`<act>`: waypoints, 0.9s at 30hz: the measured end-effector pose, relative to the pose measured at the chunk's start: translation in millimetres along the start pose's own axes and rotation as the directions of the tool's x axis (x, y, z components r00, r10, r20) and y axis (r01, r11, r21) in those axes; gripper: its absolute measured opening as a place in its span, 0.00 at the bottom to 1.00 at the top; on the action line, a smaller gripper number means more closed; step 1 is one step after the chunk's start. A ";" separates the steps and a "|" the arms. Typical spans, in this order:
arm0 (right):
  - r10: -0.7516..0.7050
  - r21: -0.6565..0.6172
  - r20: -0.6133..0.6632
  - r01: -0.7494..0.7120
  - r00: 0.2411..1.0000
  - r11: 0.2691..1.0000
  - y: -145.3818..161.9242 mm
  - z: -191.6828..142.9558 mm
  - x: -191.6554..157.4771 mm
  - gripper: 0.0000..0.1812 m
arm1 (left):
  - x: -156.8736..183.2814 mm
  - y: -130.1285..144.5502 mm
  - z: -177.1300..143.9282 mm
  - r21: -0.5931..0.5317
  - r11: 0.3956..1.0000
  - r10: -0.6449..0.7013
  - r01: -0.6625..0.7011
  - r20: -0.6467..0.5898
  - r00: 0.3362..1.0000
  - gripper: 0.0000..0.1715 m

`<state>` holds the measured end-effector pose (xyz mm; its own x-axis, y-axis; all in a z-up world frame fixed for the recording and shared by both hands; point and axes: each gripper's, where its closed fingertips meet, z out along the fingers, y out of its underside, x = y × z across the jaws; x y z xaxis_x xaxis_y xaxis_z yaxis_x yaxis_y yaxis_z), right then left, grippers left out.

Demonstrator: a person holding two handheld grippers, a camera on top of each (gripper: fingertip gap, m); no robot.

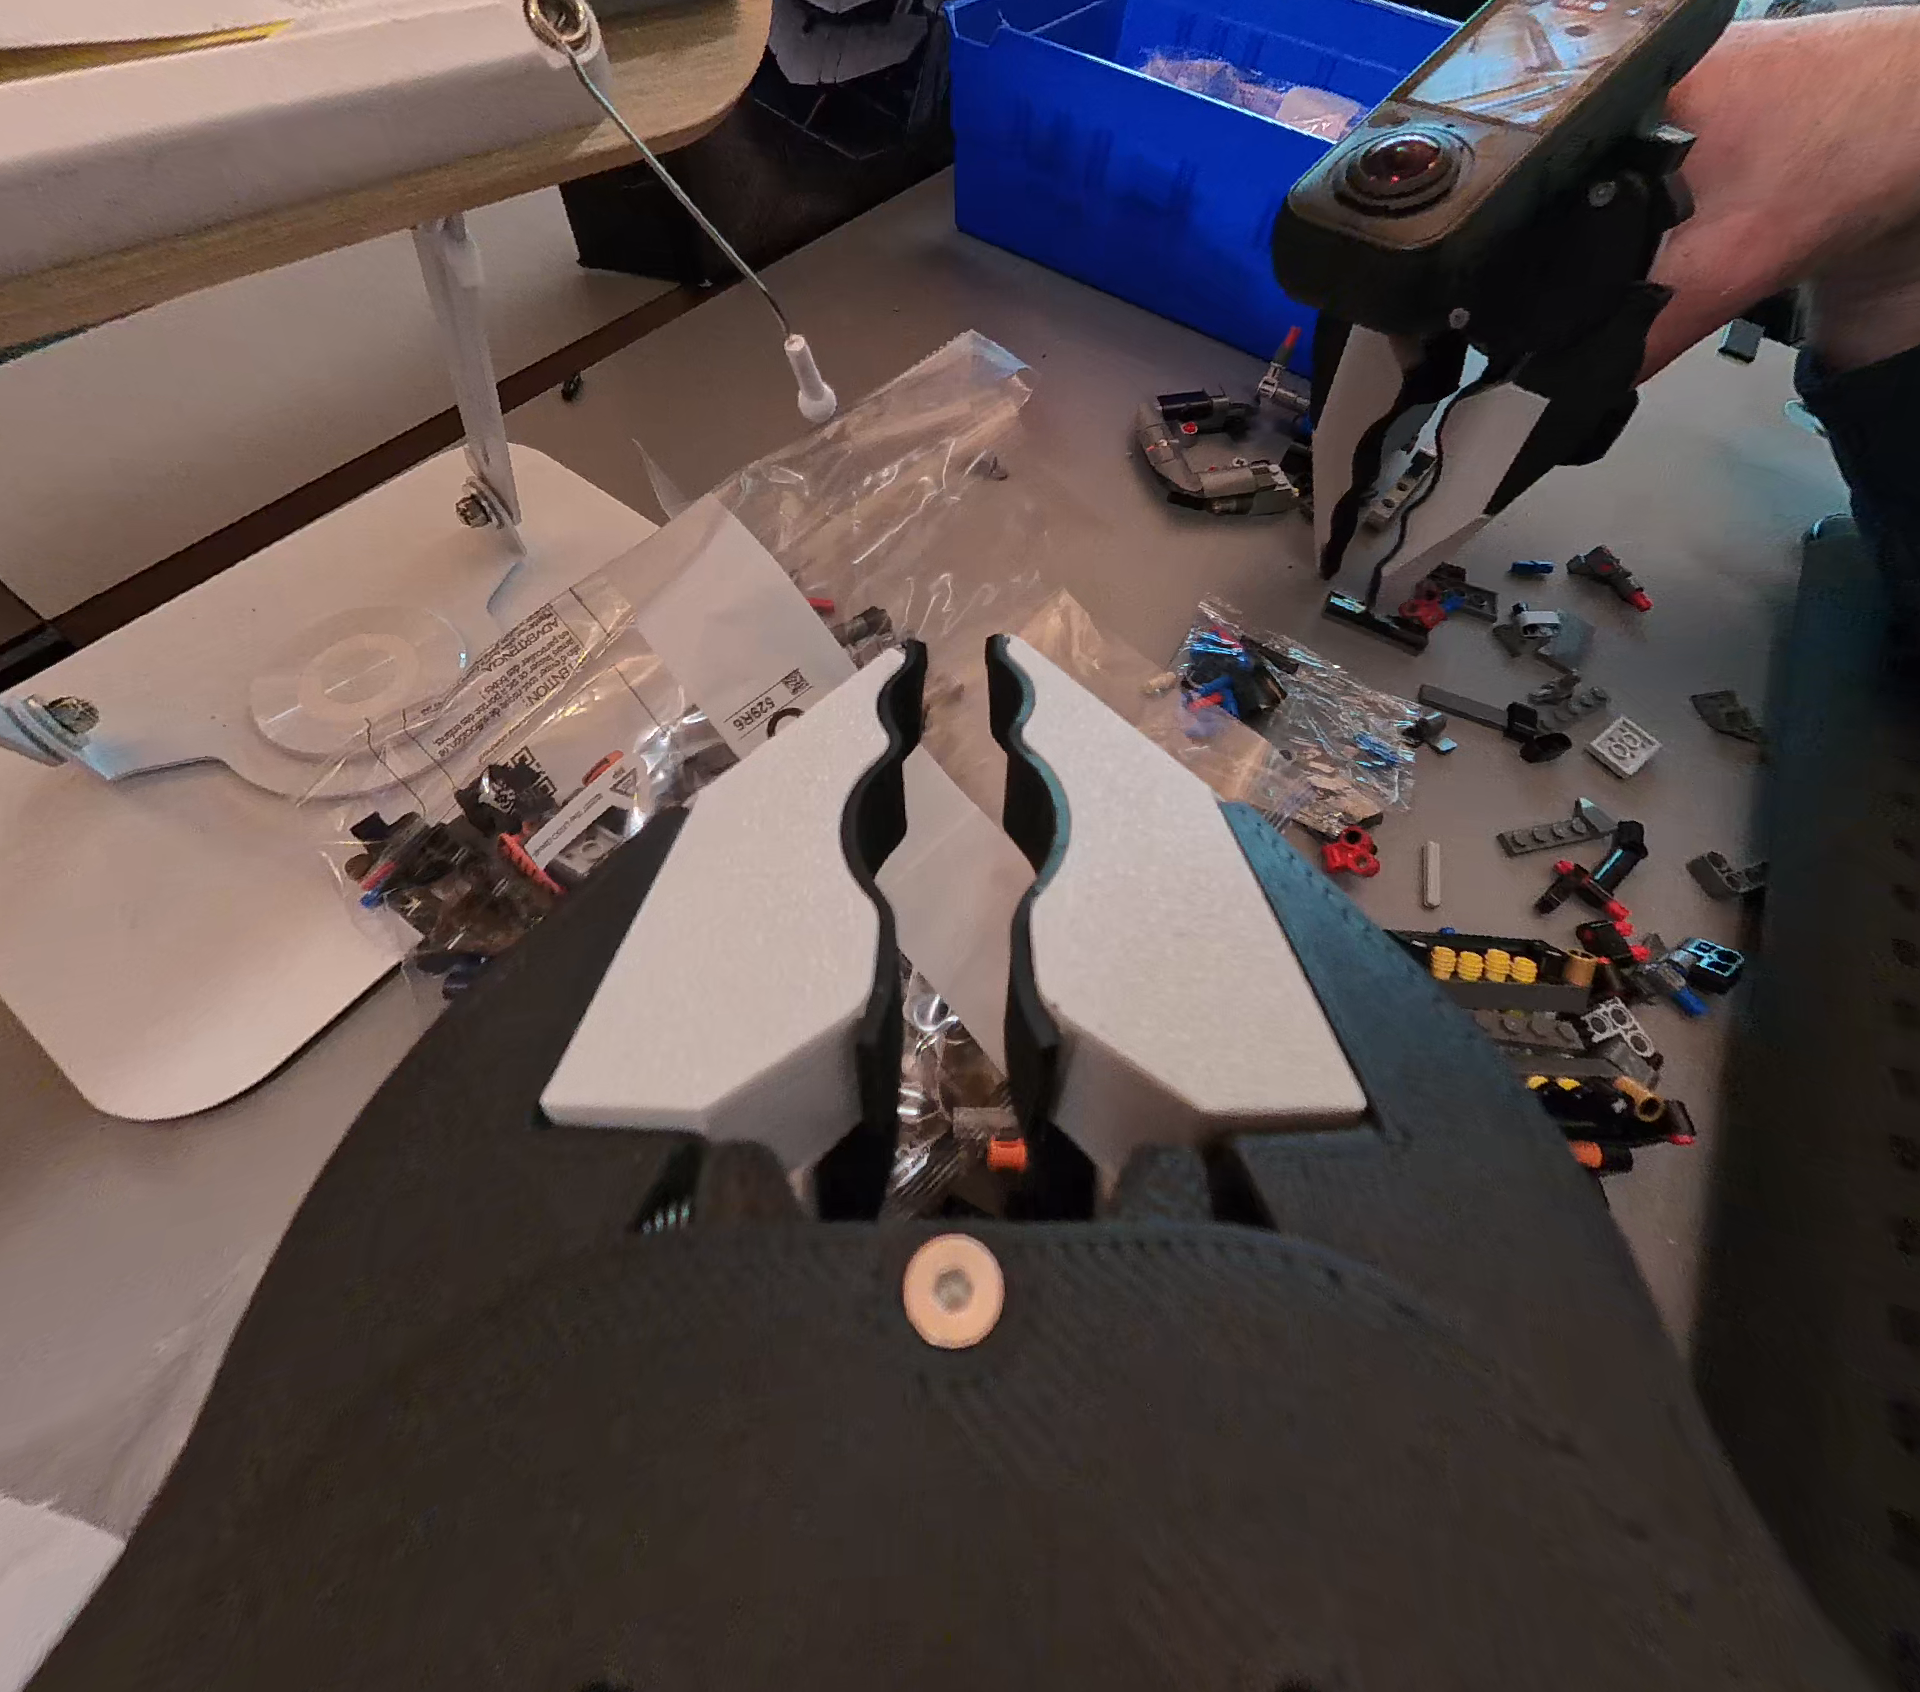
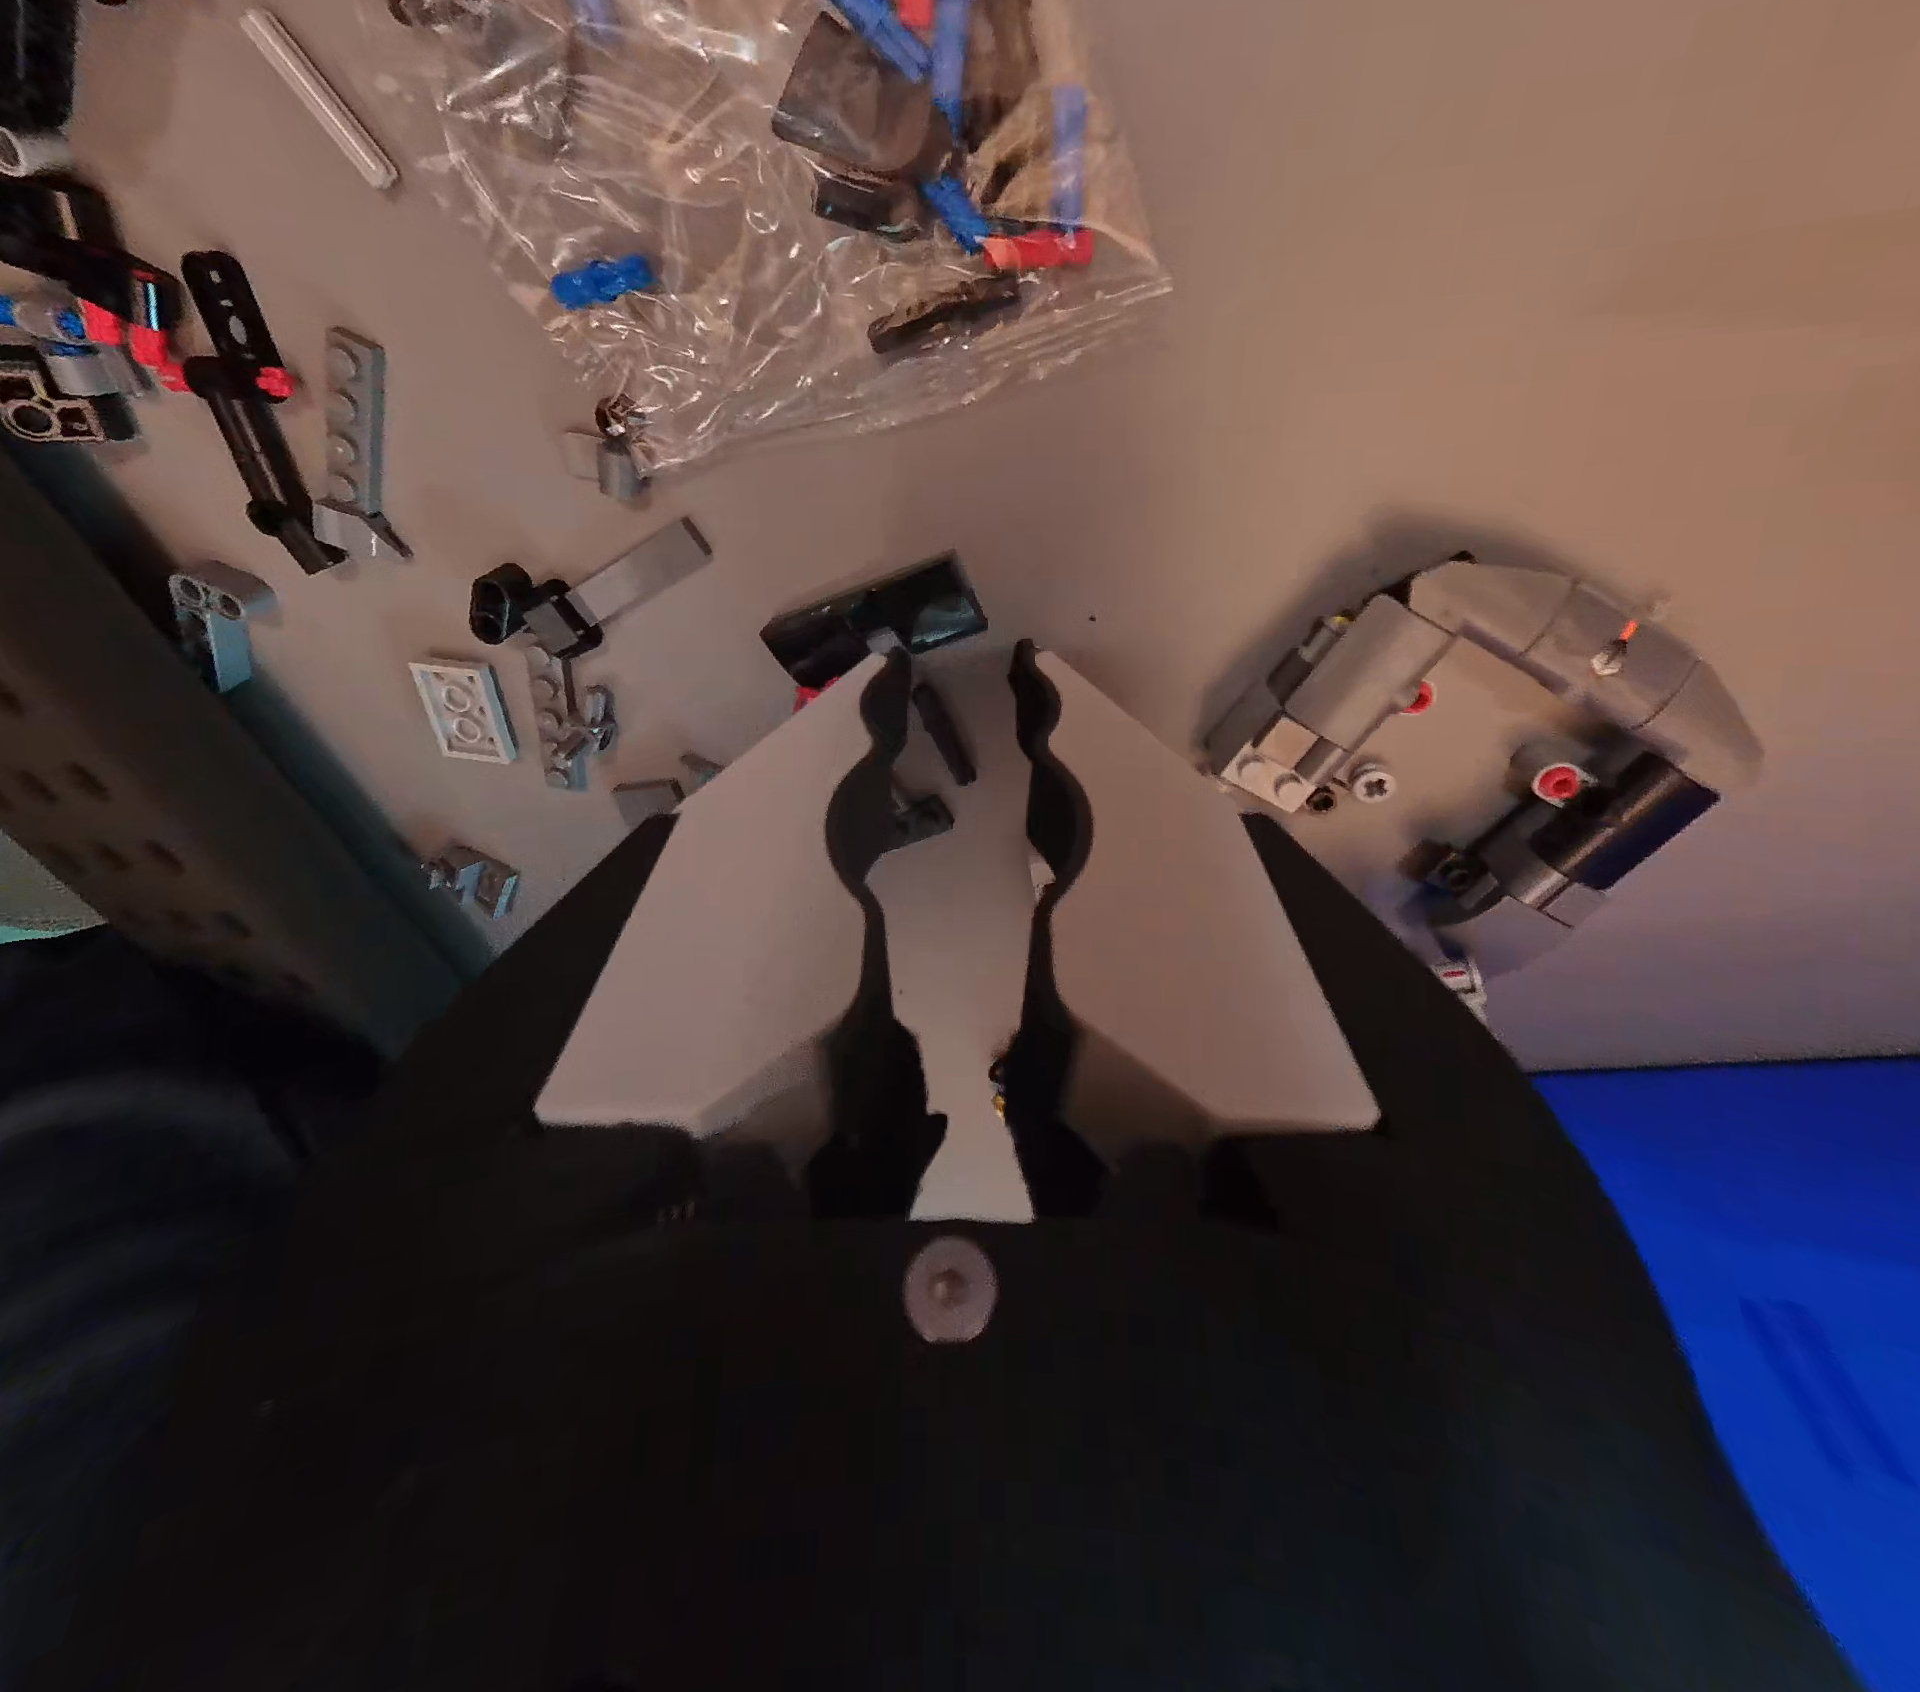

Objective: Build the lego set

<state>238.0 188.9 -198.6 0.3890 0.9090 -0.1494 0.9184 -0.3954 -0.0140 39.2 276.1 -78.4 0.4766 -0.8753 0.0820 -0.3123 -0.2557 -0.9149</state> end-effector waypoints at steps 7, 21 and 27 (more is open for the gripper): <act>0.009 0.042 0.069 -0.012 0.998 0.999 -1.3 -5.9 -19.2 0.26 | 2.1 0.1 1.7 -0.005 1.000 0.007 -0.007 -0.002 1.000 0.06; -0.032 0.037 0.036 0.031 0.999 0.999 -14.7 1.4 -19.4 0.13 | 5.3 2.9 6.3 -0.019 1.000 0.013 -0.013 -0.009 1.000 0.06; -0.102 0.091 0.054 0.096 0.993 0.991 -27.2 -1.3 -27.8 0.00 | 12.7 3.9 11.2 -0.031 0.999 0.032 -0.033 -0.025 0.999 0.06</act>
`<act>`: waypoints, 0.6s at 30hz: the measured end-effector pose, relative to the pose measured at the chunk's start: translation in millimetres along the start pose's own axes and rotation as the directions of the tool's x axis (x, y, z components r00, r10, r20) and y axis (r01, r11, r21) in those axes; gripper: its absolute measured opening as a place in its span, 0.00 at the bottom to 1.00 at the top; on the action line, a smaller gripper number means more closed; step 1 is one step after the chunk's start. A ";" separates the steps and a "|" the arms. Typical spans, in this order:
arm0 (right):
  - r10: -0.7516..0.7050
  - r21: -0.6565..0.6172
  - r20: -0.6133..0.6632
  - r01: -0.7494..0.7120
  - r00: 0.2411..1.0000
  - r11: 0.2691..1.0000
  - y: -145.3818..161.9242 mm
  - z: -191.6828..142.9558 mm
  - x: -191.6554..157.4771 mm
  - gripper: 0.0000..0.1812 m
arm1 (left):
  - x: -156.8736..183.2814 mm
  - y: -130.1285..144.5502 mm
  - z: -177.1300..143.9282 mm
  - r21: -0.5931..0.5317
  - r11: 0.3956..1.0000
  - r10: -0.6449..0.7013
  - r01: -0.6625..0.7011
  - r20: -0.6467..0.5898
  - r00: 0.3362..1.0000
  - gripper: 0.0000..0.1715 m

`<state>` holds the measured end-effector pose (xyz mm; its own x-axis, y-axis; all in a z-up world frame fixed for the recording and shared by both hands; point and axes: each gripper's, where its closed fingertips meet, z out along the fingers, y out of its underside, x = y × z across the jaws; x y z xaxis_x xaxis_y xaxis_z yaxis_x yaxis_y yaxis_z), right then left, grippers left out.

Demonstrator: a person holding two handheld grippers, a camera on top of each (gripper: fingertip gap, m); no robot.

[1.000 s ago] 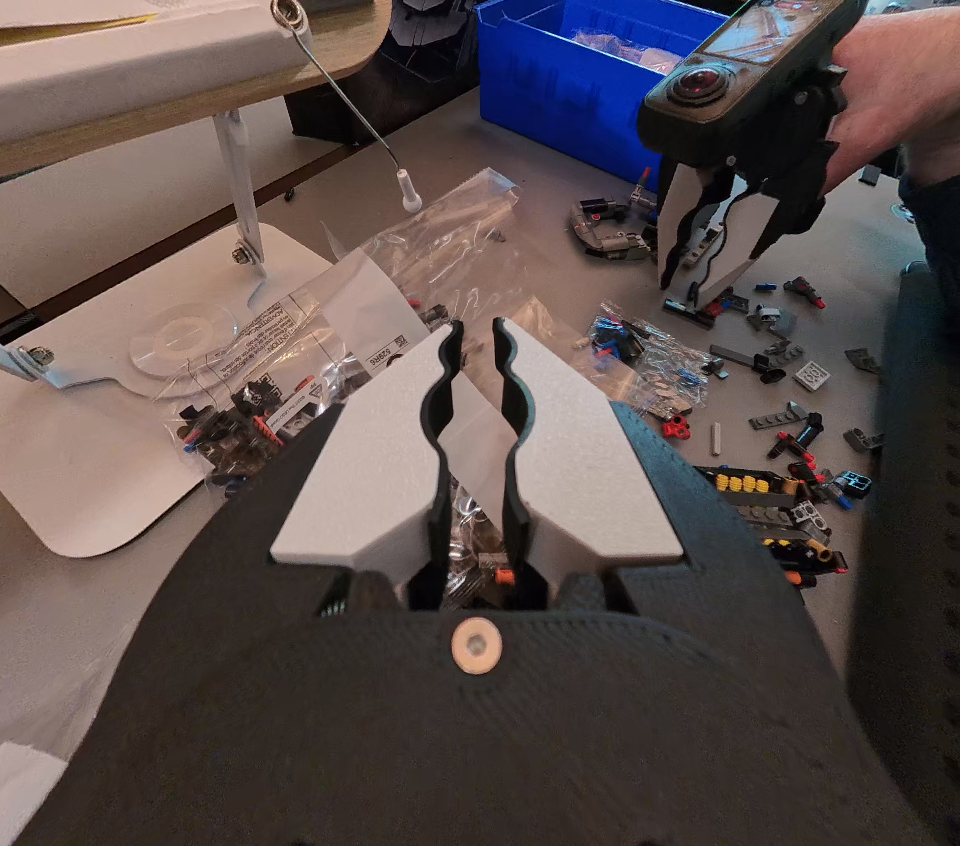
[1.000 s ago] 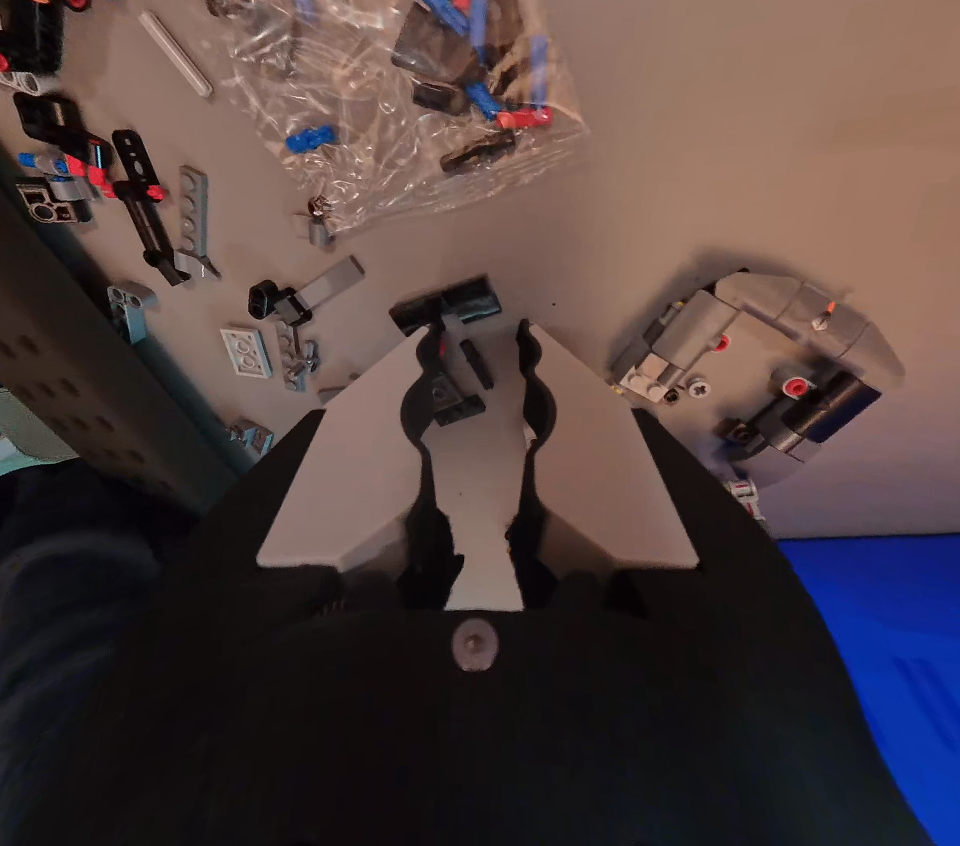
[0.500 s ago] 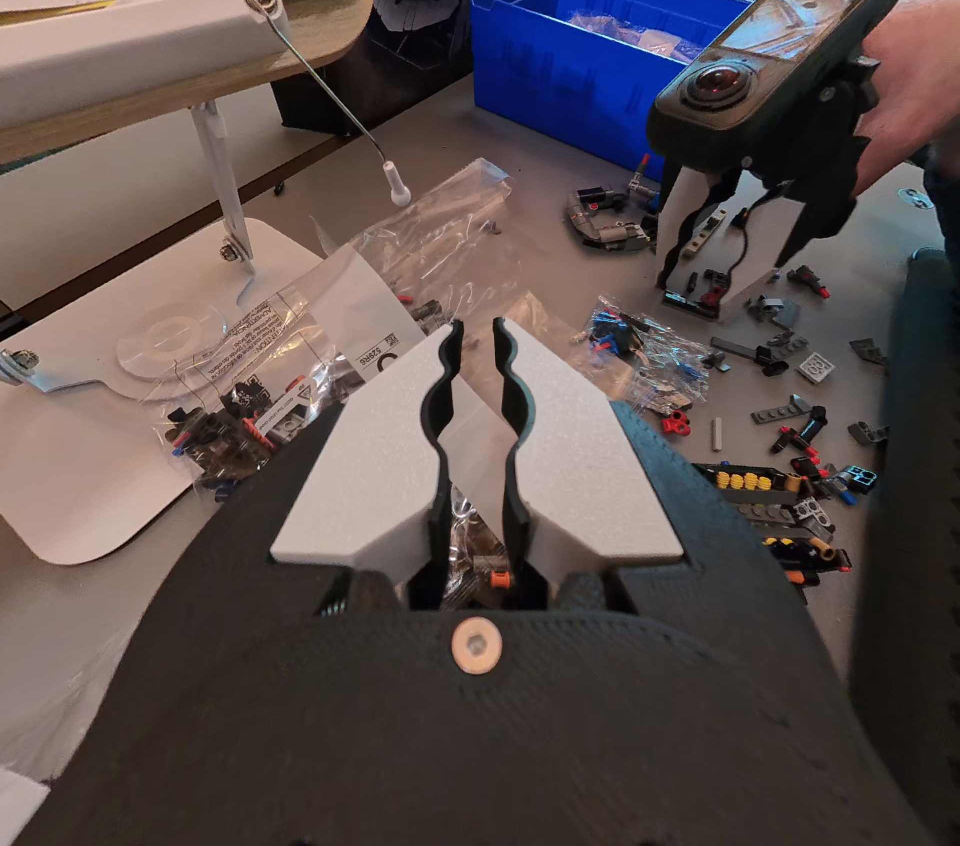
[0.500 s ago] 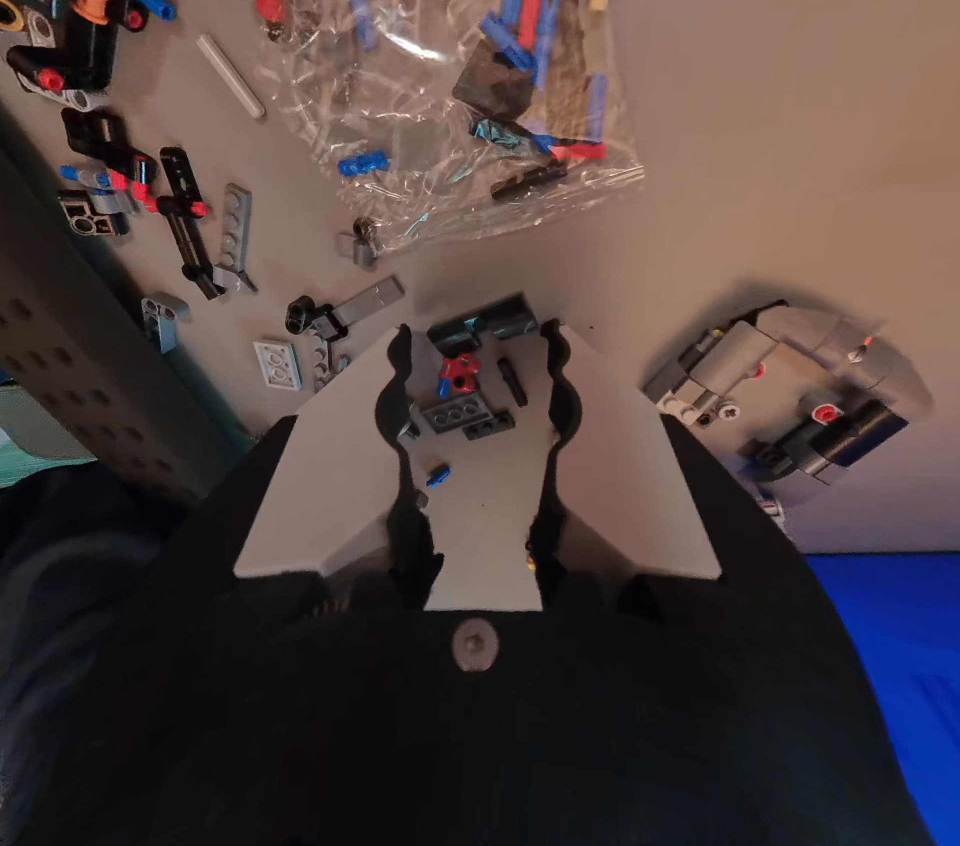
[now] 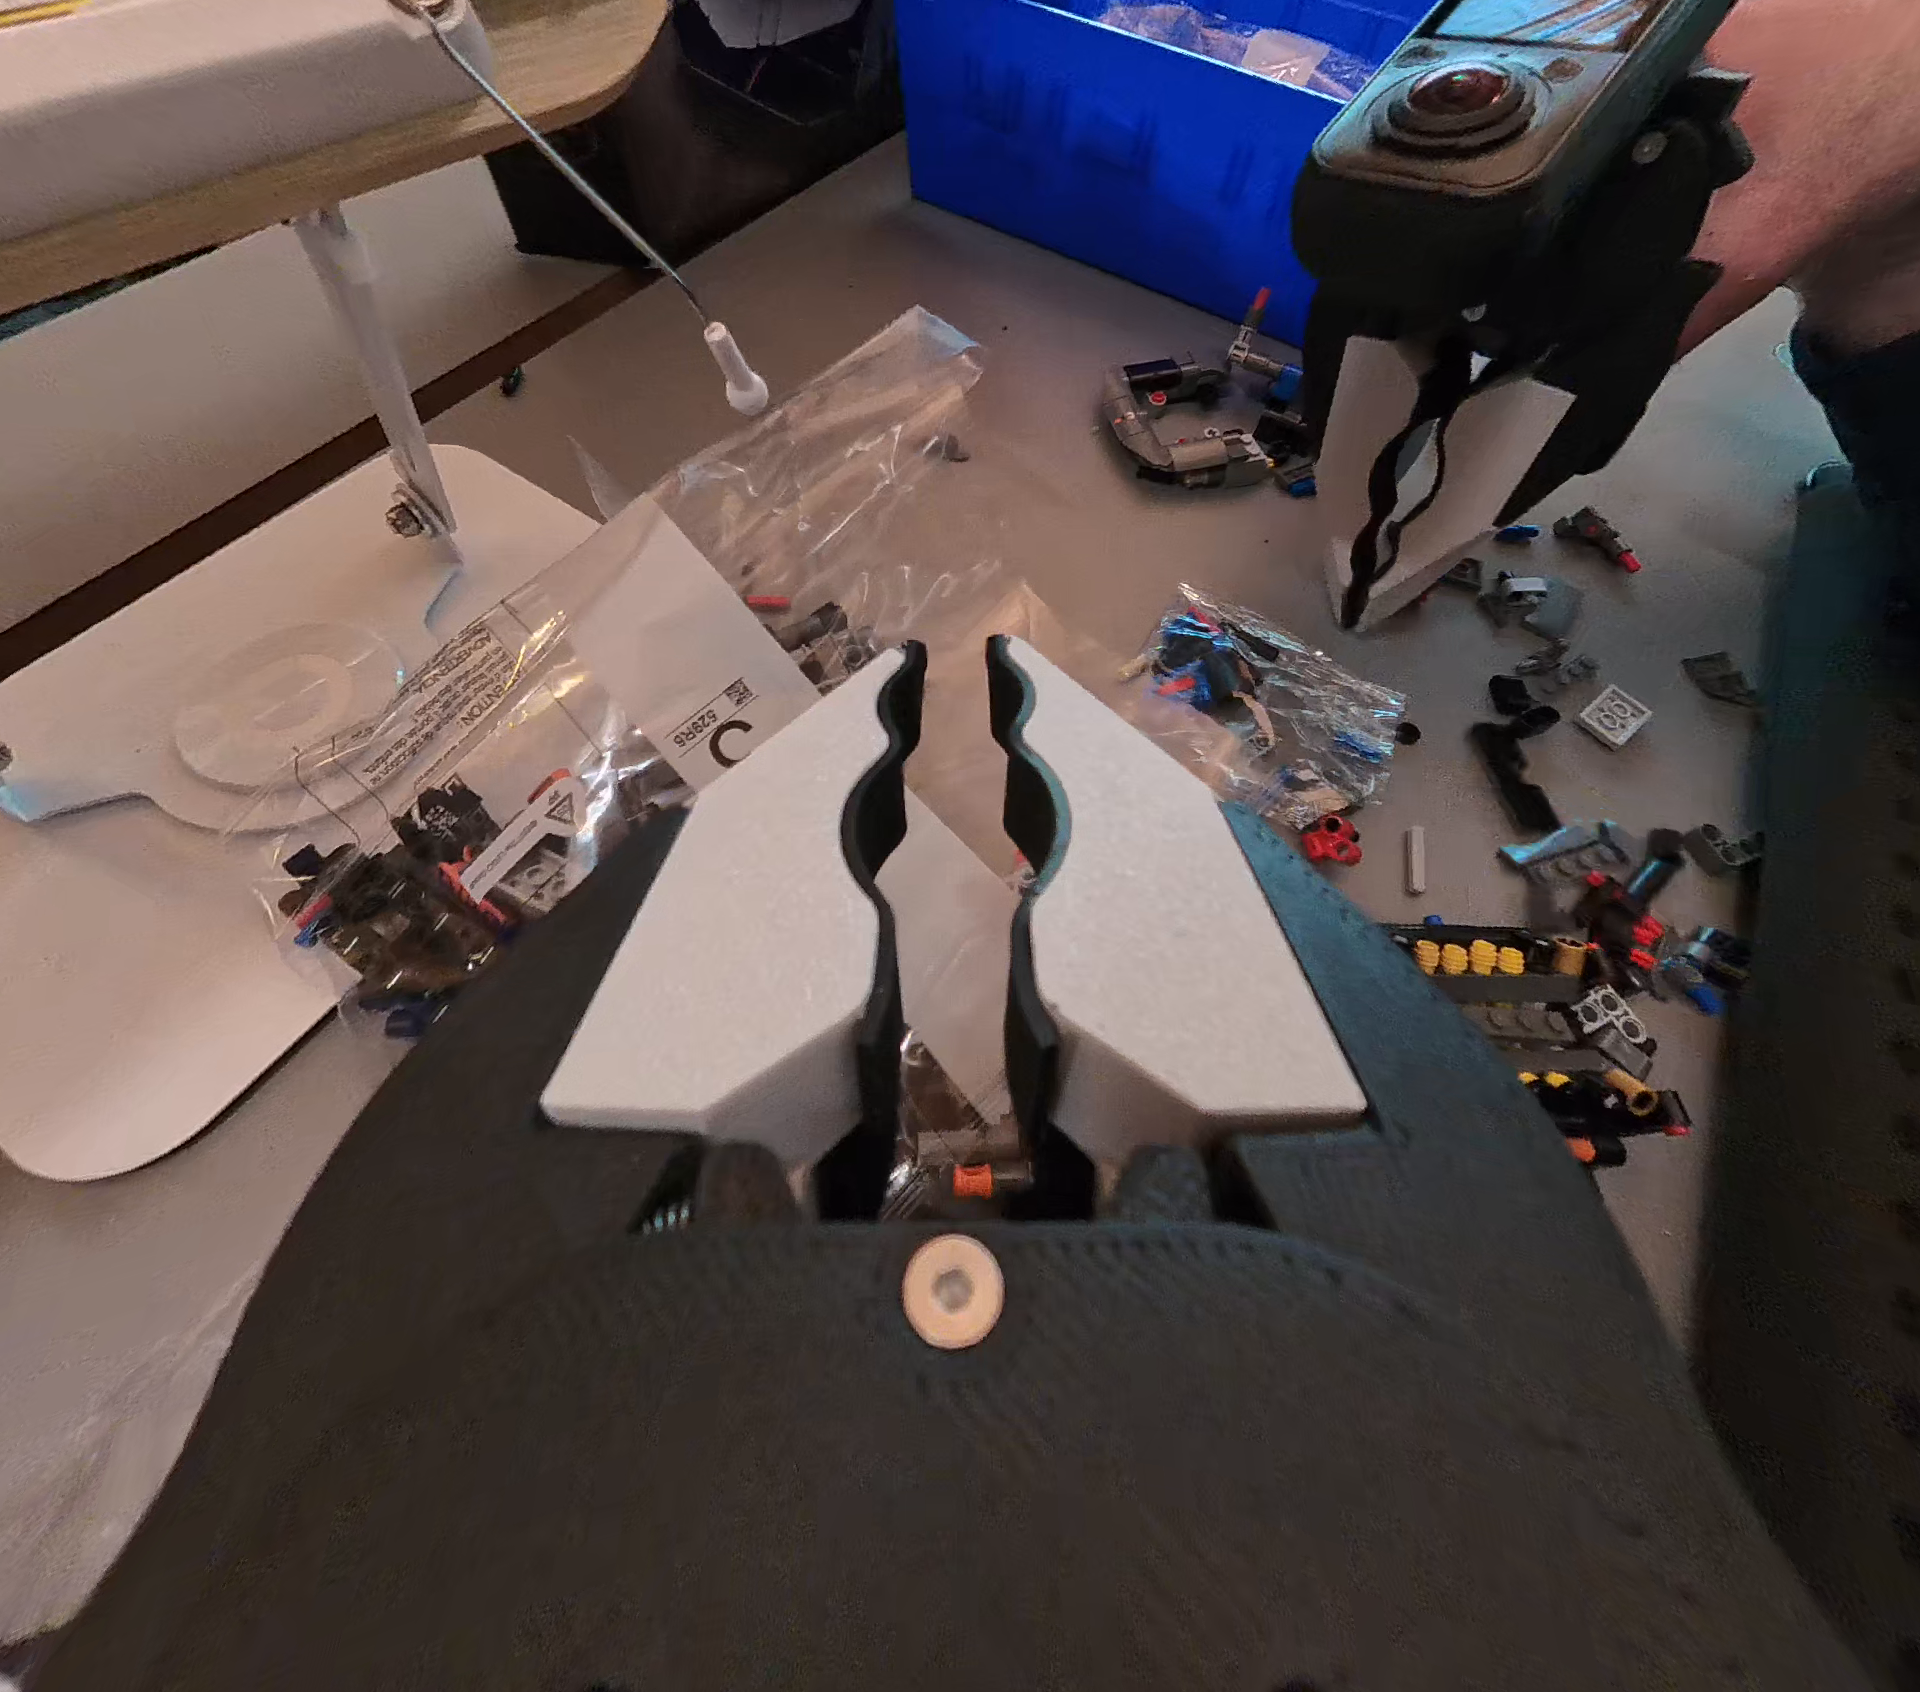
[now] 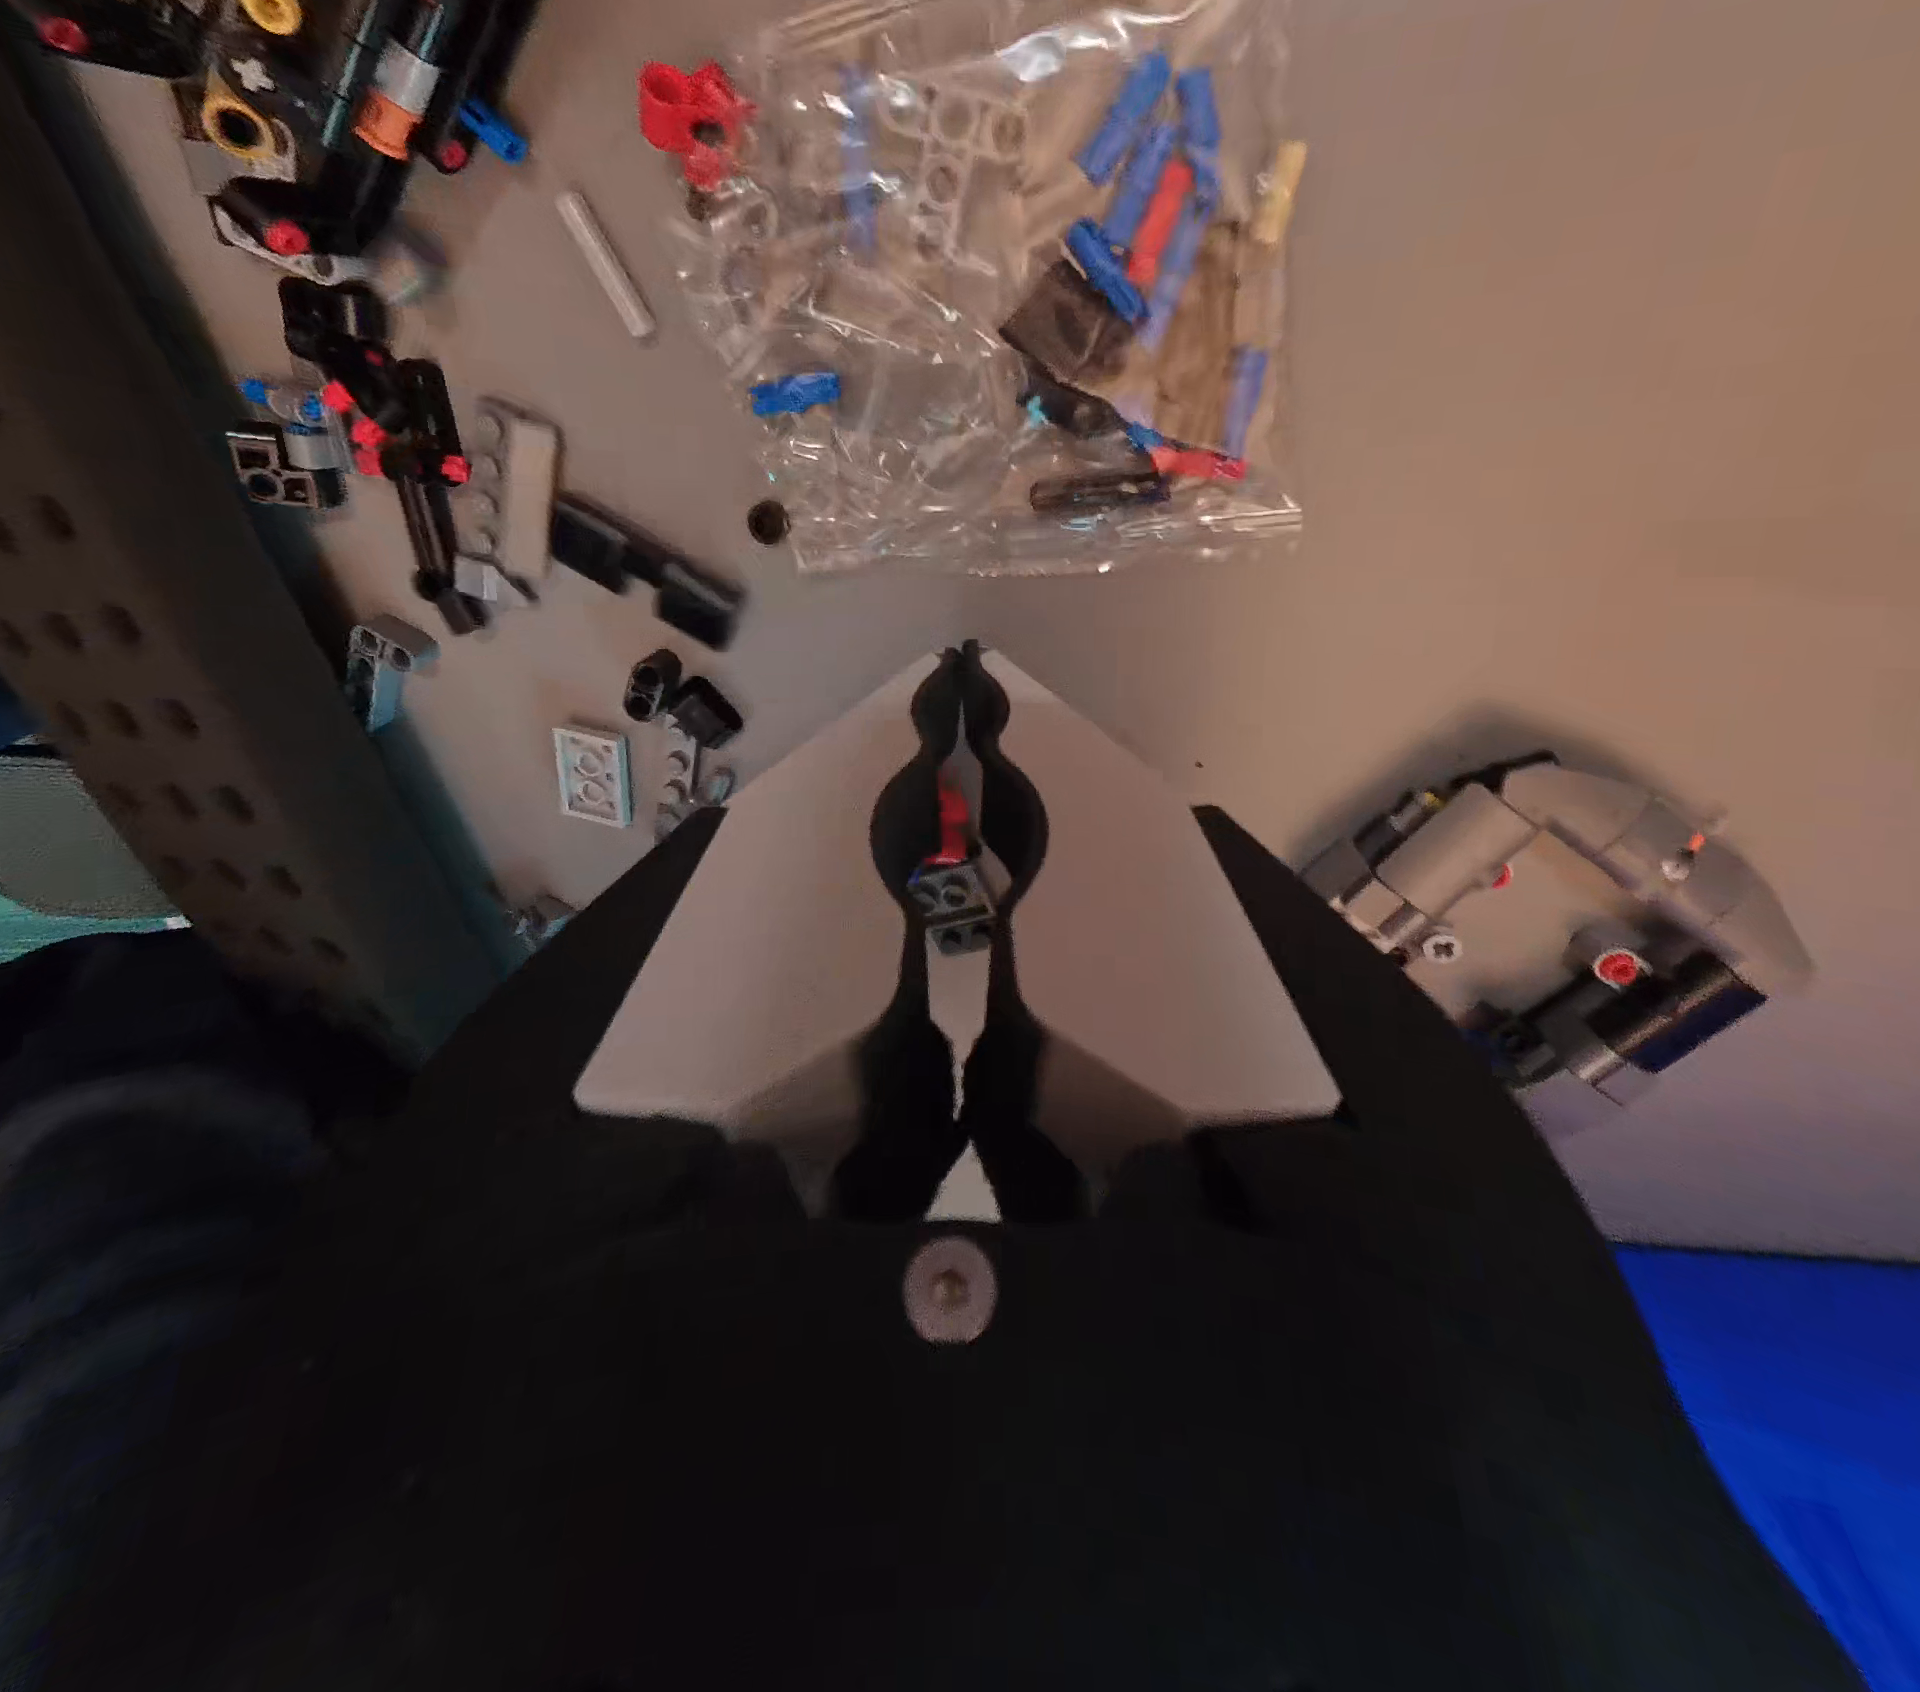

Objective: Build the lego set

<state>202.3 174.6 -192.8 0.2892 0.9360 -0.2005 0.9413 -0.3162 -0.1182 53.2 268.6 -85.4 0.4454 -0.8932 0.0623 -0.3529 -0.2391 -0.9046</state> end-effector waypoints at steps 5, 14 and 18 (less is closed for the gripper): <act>0.001 0.039 0.014 -0.002 1.000 0.999 -2.3 -6.5 -4.2 0.04 | 3.7 1.1 2.9 -0.009 1.000 0.009 -0.009 -0.008 1.000 0.06; -0.164 0.037 0.180 0.160 0.970 0.986 -10.3 1.9 -60.7 0.18 | 4.6 1.8 3.7 -0.014 1.000 0.013 -0.014 -0.009 1.000 0.06; -0.135 -0.048 0.186 0.146 0.973 0.988 -5.1 15.9 -63.1 0.12 | 5.0 1.6 3.6 -0.014 1.000 0.016 -0.016 -0.009 1.000 0.06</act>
<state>176.5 114.7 -195.0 0.1218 0.9248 -0.3604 0.9808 -0.1678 -0.0991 57.8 265.1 -88.0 0.4327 -0.9000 0.0517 -0.3714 -0.2303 -0.8994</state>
